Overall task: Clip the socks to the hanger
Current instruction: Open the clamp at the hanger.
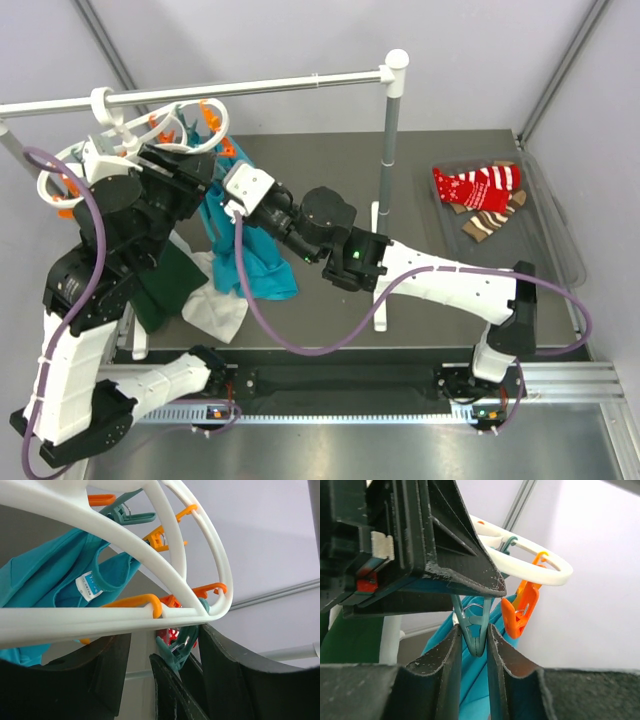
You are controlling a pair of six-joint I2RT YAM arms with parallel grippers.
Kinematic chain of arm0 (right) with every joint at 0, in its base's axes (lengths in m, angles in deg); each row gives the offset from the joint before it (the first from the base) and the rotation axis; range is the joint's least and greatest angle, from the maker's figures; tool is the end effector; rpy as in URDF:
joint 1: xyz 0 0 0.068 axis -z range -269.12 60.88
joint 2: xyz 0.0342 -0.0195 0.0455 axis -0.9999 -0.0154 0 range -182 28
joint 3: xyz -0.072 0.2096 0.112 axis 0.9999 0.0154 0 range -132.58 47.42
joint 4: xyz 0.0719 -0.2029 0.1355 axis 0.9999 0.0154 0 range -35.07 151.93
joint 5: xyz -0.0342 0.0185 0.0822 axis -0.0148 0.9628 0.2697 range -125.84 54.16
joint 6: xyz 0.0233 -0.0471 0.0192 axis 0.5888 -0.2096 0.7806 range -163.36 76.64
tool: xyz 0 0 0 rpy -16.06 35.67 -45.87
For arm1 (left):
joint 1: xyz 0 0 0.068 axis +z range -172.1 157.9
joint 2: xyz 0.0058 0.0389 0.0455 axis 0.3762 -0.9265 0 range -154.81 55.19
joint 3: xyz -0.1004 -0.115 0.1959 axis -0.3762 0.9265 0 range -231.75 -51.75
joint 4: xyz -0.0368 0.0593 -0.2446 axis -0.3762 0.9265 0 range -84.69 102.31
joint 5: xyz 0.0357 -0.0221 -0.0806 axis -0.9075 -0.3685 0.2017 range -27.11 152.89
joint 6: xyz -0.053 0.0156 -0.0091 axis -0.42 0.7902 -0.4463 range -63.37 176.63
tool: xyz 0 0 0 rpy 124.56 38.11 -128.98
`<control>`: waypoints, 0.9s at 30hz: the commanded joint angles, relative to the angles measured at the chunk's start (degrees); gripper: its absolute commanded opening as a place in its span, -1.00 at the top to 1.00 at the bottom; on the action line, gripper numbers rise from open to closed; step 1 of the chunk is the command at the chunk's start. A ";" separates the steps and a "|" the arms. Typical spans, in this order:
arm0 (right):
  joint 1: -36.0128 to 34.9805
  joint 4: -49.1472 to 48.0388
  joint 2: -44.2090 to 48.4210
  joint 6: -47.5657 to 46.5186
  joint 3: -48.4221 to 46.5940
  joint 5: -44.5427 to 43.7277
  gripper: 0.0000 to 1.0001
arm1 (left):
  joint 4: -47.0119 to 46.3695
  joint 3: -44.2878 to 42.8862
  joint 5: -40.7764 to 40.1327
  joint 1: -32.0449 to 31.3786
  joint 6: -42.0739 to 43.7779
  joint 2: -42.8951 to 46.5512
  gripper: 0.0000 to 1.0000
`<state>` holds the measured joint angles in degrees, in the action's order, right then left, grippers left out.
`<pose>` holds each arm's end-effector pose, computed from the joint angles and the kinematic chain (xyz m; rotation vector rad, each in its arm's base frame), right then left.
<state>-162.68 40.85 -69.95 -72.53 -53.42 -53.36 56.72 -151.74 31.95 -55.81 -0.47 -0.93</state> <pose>0.1224 0.3737 0.4540 -0.8306 1.0037 0.4689 0.1131 -0.0516 0.5053 -0.7430 1.5700 -0.7254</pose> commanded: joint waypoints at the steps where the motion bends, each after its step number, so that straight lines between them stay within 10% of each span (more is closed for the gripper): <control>1: -1.94 -3.66 3.03 -4.66 0.73 -2.61 1.00 | -1.14 0.14 -4.48 0.23 0.24 0.49 -0.21; 18: -4.31 -6.56 -0.92 -11.43 -1.03 -4.89 1.00 | -4.57 0.32 -5.53 0.23 2.43 -1.36 -0.19; 27: -4.93 -9.03 -2.24 -14.51 -1.03 -6.12 1.00 | -6.24 0.23 -4.48 0.23 4.19 -1.98 0.43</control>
<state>-165.50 34.53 -71.81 -85.29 -52.39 -58.73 52.66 -150.86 29.48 -55.88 2.00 -2.22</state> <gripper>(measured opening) 0.208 0.366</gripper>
